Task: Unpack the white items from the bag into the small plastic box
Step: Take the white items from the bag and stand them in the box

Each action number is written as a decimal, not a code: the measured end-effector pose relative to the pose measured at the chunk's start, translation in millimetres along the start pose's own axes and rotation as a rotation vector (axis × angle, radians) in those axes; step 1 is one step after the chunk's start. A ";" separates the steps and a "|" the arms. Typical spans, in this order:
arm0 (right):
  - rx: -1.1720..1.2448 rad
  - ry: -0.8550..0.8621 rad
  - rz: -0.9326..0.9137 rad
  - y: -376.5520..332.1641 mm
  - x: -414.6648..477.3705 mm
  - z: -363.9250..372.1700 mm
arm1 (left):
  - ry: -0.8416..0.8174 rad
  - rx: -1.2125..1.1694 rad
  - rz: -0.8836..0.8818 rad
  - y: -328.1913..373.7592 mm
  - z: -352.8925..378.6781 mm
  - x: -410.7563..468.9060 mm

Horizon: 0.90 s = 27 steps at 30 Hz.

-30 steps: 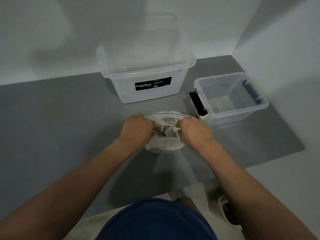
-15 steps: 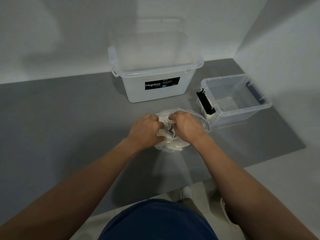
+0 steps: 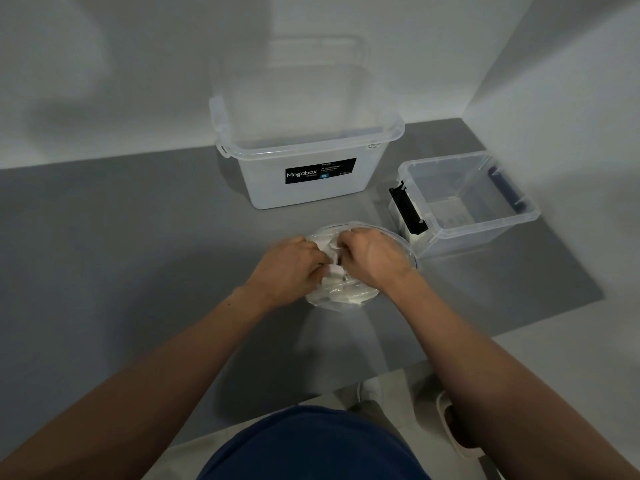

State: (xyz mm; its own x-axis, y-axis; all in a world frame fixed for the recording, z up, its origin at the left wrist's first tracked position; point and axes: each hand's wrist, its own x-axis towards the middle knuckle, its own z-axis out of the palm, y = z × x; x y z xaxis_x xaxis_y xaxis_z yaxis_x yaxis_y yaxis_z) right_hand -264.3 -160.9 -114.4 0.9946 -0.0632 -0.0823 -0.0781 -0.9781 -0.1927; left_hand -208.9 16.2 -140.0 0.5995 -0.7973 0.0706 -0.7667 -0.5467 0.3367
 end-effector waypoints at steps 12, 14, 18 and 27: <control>0.265 0.160 0.068 -1.6 -19.7 -16.3 | 0.146 -0.567 -0.301 -0.1 -17.1 0.2; 0.304 0.173 0.103 -4.4 -19.9 -19.4 | 0.166 -0.623 -0.338 -0.2 -18.3 -0.4; 0.371 0.171 0.141 -4.9 -22.6 -24.6 | 0.183 -0.710 -0.359 -0.9 -19.6 -0.1; 0.661 0.307 0.266 0.3 -27.9 -38.1 | 0.219 -1.098 -0.430 3.4 -31.5 -3.2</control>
State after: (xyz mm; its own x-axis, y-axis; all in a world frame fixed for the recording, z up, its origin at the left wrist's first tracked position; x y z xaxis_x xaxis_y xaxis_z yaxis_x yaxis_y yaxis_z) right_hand -289.5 -167.0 -74.9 0.9032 -0.4264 0.0487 -0.2458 -0.6071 -0.7556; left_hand -206.2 25.0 -109.5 0.8666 -0.4839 -0.1215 0.0475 -0.1624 0.9856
